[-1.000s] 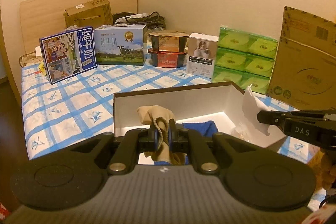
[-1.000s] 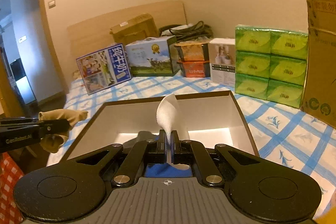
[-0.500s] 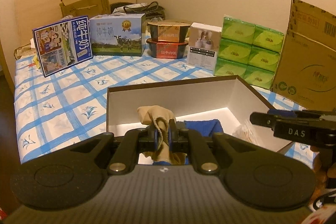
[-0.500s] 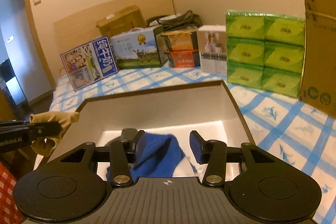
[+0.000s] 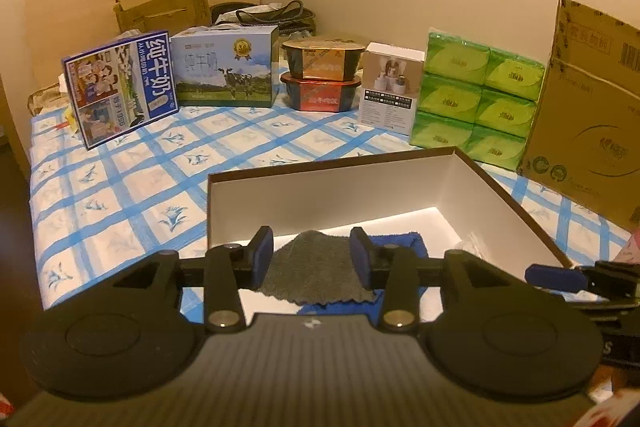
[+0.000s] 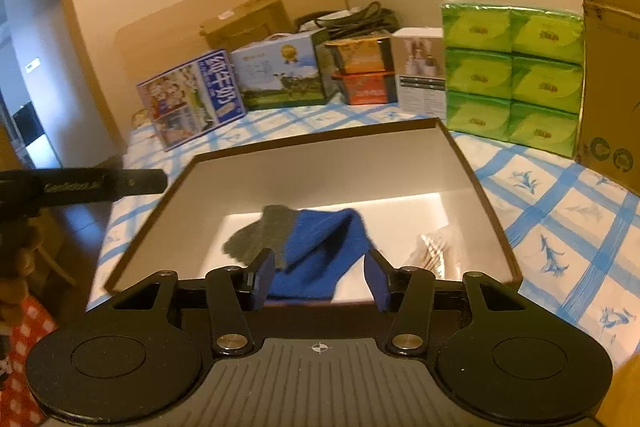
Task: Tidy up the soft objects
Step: 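Open left tool over the box while right tool releases the white cloth inside, then move both tools back toward the striped sock and red-black disc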
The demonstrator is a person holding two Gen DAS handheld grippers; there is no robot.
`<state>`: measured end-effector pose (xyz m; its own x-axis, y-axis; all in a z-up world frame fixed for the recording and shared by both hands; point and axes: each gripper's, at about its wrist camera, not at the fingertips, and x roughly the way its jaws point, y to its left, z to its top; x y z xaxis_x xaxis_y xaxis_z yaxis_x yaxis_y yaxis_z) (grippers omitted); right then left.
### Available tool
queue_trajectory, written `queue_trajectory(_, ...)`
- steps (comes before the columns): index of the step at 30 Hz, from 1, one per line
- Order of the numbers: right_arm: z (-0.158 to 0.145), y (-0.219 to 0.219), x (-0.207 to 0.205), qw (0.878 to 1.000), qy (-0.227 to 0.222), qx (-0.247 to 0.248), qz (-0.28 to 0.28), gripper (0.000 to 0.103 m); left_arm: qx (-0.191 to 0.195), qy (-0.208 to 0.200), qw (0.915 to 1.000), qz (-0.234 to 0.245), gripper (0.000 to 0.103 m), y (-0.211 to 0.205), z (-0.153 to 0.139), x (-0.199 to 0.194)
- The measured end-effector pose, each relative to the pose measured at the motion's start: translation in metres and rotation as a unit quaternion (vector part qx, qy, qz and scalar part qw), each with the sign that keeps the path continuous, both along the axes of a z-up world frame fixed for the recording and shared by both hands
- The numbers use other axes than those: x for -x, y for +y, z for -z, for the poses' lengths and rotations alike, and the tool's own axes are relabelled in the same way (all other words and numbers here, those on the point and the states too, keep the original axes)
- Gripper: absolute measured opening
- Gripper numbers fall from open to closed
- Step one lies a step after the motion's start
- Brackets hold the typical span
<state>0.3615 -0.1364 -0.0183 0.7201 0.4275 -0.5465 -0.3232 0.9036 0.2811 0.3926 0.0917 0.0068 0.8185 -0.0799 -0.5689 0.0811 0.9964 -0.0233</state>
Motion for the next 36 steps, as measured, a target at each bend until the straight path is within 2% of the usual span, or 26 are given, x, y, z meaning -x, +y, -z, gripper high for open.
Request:
queue_trajectory(2, -0.005, 0.001, 0.013, 1.0, -0.003, -0.004, -0.007, 0.052, 0.005, 0.0, 1.0, -0.003, 0.043, 0.003, -0.004, 0.008)
queue_trajectory(13, -0.039, -0.012, 0.084, 0.999, -0.017, -0.023, -0.027, 0.057, 0.039, 0.006, 0.9984, -0.04, 0.043, 0.022, -0.033, 0.098)
queue_trajectory(23, -0.049, -0.046, 0.154, 0.999, 0.002, -0.035, -0.024, 0.057, 0.051, 0.016, 0.9964, -0.066, 0.043, 0.022, -0.05, 0.191)
queue_trajectory(29, -0.049, -0.071, 0.191, 0.999, 0.013, -0.03, -0.013, 0.057, 0.053, 0.02, 0.9966, -0.059, 0.044, 0.008, -0.054, 0.237)
queue_trajectory(36, -0.051, -0.091, 0.216, 0.999, 0.015, -0.035, -0.003, 0.057, 0.055, 0.027, 0.9972, -0.042, 0.044, -0.013, -0.05, 0.268)
